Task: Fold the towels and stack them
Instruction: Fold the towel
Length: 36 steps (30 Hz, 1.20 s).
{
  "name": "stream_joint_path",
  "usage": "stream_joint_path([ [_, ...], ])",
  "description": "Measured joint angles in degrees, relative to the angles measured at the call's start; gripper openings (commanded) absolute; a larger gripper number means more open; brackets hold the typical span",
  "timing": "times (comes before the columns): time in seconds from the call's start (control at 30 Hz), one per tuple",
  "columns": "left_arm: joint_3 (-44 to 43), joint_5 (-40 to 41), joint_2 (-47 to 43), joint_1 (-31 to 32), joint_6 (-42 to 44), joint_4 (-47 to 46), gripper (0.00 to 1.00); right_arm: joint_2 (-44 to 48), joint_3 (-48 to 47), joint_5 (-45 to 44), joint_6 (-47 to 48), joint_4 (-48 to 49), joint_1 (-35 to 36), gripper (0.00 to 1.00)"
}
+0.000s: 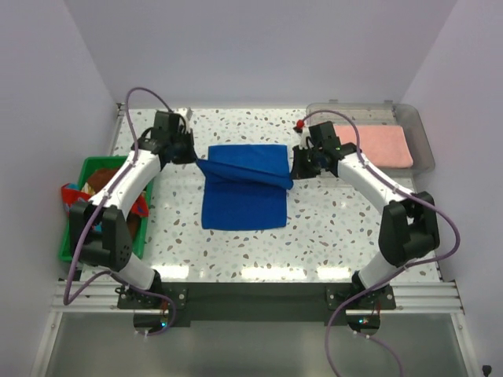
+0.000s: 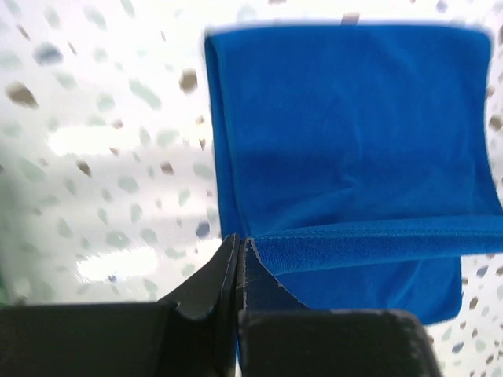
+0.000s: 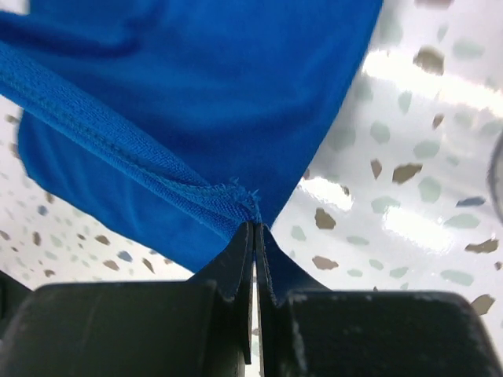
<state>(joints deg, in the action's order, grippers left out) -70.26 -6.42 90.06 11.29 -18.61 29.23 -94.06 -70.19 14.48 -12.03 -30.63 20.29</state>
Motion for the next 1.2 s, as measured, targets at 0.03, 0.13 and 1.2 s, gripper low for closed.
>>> stream_joint_path([
  [0.03,-2.67,1.20,-0.09,0.00,0.57,0.50,0.00,0.70,-1.33,0.02,-0.02,-0.02,0.00,0.00],
  [0.13,-5.81,3.54,-1.64,0.04,1.95,0.72,0.00,3.43,-2.71,0.31,-0.44,0.04,0.20,0.00],
  [1.2,19.04,-0.37,-3.34,2.03,0.59,-2.60,0.00,-0.50,12.31,1.57,-0.96,3.28,1.77,0.00],
])
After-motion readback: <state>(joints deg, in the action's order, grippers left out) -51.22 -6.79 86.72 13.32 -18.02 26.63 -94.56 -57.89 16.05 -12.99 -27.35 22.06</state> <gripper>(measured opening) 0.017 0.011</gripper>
